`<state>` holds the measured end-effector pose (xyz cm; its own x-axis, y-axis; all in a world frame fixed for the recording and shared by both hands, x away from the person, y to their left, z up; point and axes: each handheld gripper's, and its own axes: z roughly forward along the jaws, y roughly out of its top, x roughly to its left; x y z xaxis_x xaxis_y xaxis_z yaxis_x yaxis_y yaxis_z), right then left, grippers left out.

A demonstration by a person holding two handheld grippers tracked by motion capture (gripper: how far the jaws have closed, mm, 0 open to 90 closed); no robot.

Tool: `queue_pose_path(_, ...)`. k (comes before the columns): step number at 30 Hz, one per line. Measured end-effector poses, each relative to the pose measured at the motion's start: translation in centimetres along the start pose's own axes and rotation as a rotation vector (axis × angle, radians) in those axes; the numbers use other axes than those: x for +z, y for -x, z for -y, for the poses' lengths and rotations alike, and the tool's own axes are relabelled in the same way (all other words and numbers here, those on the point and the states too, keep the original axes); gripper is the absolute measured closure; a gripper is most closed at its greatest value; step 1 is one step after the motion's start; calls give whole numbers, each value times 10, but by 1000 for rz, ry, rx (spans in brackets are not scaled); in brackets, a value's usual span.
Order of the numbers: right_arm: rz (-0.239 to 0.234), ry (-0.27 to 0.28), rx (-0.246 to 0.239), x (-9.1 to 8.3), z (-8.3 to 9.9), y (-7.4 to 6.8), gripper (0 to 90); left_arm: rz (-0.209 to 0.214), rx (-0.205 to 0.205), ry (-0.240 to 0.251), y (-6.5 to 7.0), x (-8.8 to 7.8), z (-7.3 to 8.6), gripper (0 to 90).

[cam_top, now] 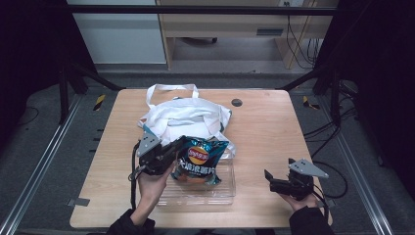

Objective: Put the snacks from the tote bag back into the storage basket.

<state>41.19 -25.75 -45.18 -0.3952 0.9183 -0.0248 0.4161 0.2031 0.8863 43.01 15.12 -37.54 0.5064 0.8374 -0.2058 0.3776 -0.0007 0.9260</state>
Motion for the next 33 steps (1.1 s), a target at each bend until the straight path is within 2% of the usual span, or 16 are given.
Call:
queue_pose_path(3,-1,-1,0,0,0,0,55,-5,-2,1,1,-3,2,893)
queue_pose_path(6,-1,-2,-1,0,0,0,55,-30,-2,3,-2,1,3,889)
queue_pose_path(12,-2,-5,0,1,0,0,55,-46,-13,10,-7,3,4,882)
queue_pose_path(20,-5,-8,-1,1,0,0,54,-39,-38,12,-14,14,1,858)
queue_pose_path(23,-3,-8,-2,1,0,-1,54,-31,-21,8,-16,17,1,830)
queue_pose_path(27,-4,-11,-3,2,0,-1,54,-27,28,7,-17,18,1,772)
queue_pose_path(29,-4,-8,-2,2,0,-1,54,-12,44,8,-16,17,1,709)
queue_pose_path(30,-5,-7,-2,1,0,0,54,-9,53,9,-15,17,0,709)
queue_pose_path(33,-4,-2,2,1,0,0,54,22,70,13,-13,16,0,637)
